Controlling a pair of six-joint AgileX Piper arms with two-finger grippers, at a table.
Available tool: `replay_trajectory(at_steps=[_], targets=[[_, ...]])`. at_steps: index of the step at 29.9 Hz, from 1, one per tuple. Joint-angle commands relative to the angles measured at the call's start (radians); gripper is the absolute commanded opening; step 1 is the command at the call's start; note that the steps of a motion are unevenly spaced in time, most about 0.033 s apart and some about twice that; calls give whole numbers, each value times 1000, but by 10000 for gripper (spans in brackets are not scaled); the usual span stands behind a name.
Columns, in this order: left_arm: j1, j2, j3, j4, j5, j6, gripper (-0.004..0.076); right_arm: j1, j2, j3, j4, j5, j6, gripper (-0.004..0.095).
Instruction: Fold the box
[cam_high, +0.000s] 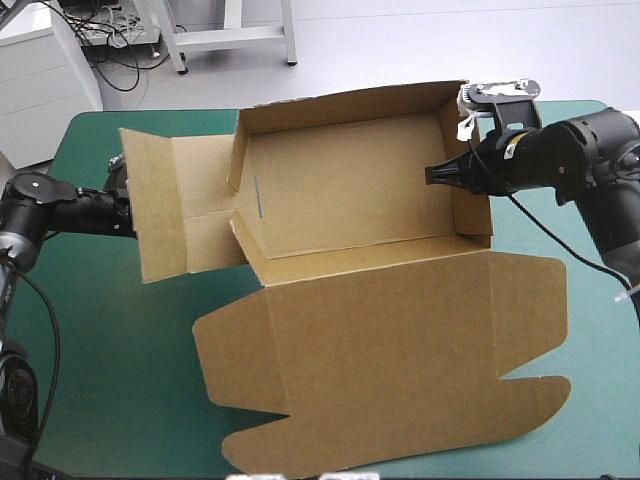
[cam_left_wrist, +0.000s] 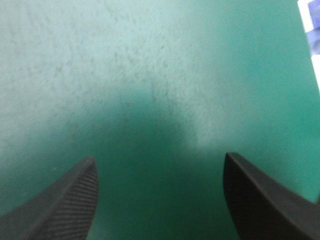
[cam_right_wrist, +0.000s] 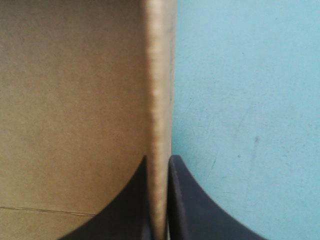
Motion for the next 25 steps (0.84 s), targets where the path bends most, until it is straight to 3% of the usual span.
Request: replay_trajectory(at_steps=[1,25], targets=[[-12,-43,-29,-212,96,20,505,-4,-18,-31,-45,-90,45,-4],[-124,-64,-31,-501,96,78,505,-4,43,-31,-114,-97,70,-4]])
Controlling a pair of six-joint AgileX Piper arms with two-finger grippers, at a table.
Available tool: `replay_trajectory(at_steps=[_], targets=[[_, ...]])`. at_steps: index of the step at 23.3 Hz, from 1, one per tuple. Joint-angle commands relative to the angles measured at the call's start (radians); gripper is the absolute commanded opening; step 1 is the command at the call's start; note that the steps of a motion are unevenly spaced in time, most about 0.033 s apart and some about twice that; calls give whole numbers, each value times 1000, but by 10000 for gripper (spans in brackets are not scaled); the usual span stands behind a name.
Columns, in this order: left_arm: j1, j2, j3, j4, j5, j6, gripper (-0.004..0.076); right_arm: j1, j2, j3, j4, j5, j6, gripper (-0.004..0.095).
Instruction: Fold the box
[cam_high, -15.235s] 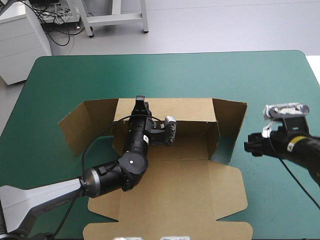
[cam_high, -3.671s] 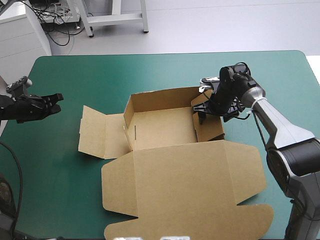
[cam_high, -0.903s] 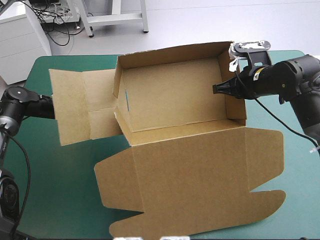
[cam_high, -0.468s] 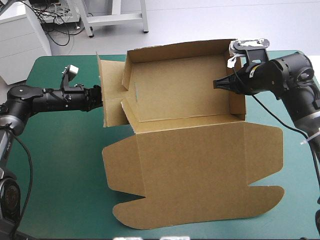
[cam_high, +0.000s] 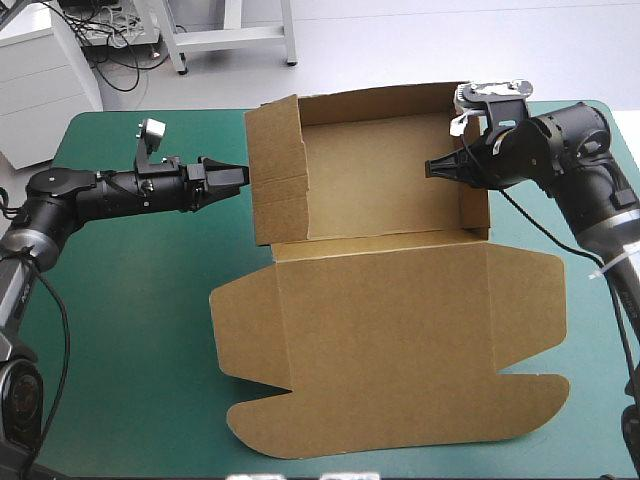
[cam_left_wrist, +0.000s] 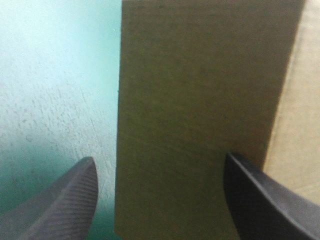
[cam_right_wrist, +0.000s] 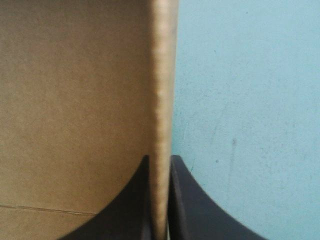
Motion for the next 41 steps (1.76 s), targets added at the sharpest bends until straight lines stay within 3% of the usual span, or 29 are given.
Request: replay_trajectory(at_steps=[1,15,21,23,27,31,34,41], targets=[[-20,-69,-31,-87,103,10,505,-4,-34,-31,-18,-62,9,-4],[-71,-114,-57,4,103,70,505,-4,-32,-31,-13,-27,9,-4],[-82,-114,-95,91,56,-9,505,0,-32,-31,77,-49,0,-4],[-117,-114,-151,194,37,-74,505,9,-32,-31,85,-64,0,-4],[-236,-118,-288,535,-61,-419,505,57,-32,-31,85,-94,20,-4],[-360,-126,-311,768,-119,-619,490,89,-32,-31,85,-136,45,-4],[-471,-126,-311,1025,-209,-855,463,99,-32,-31,85,-132,49,-4],[-551,-126,-309,1277,-272,-1074,463,99,-48,-31,85,-128,49,-4]])
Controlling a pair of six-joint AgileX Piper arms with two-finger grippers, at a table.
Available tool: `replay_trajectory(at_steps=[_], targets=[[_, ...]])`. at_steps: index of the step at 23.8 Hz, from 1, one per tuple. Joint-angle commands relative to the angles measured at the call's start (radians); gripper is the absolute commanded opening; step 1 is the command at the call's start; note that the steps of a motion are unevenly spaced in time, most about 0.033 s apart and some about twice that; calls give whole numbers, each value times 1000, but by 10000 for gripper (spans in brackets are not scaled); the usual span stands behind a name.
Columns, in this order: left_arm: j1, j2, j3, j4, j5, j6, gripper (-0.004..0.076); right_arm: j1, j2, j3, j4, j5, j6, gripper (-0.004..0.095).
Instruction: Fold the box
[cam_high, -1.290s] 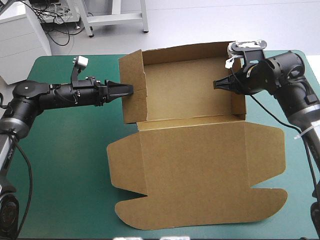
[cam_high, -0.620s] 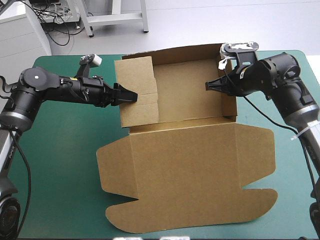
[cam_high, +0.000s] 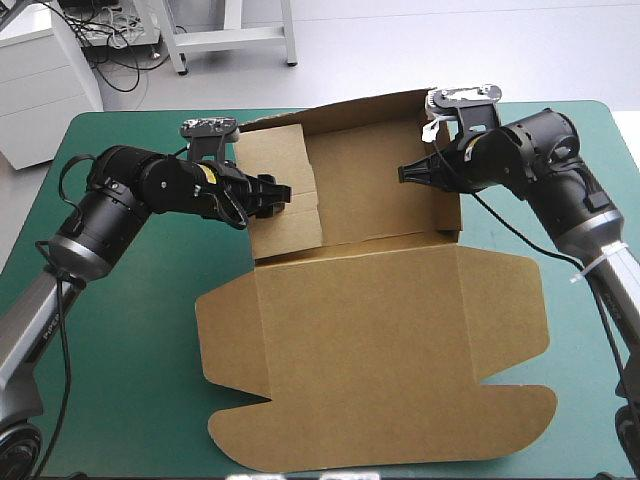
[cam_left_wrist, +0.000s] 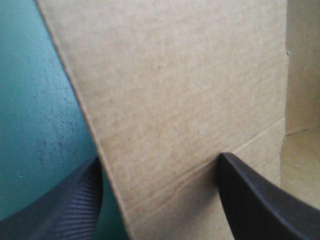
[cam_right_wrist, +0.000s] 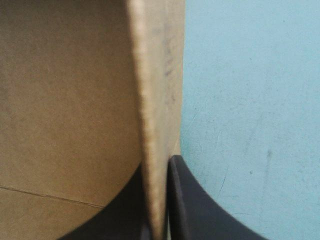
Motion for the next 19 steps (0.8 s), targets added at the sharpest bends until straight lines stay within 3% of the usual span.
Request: replay_trajectory(at_steps=[1,10,19], targets=[[-11,-35,-27,72,-86,-79,463,8,-65,-34,79,-82,13,-4],[-11,-37,-25,39,-206,-122,463,8,-113,-44,89,-78,17,-4],[-9,-95,-35,-11,-247,-78,361,8,-116,-44,27,-55,27,-4]])
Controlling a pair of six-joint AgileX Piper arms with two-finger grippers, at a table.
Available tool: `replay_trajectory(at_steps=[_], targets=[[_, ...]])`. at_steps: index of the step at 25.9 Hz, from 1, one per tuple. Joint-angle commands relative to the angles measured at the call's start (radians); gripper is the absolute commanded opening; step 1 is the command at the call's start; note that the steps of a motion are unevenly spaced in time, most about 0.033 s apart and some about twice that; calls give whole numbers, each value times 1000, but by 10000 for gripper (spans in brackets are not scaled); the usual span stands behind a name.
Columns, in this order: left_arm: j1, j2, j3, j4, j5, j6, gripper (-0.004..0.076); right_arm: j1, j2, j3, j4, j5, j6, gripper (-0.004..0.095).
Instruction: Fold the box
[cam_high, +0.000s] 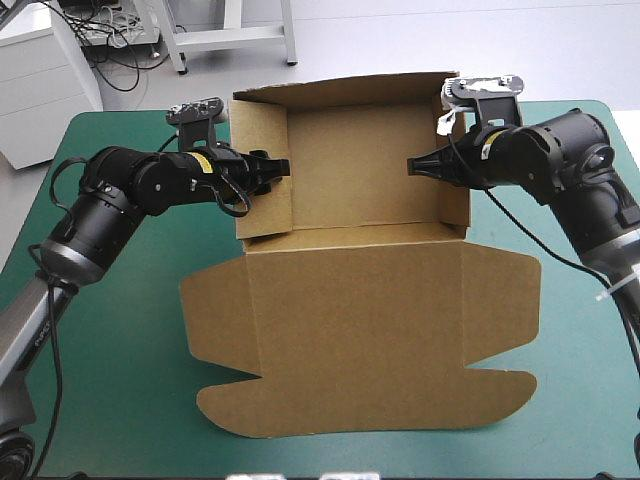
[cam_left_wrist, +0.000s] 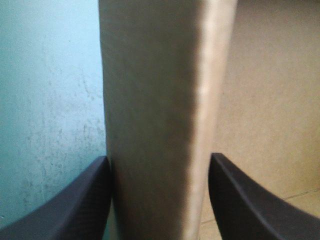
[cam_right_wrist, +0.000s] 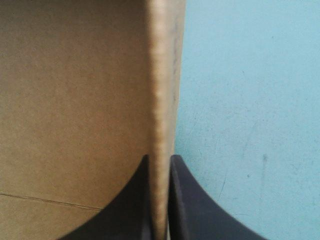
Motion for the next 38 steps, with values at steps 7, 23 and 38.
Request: replay_trajectory(at_steps=[7,23,38], targets=[[-3,-82,-36,-133,-68,218,-32,5,-47,-37,33,-33,16,-4],[-3,-80,-36,-161,-65,314,351,5,-47,-35,29,-2,16,-4],[-2,-97,-36,-221,-40,286,592,5,-47,-35,17,7,13,-4]])
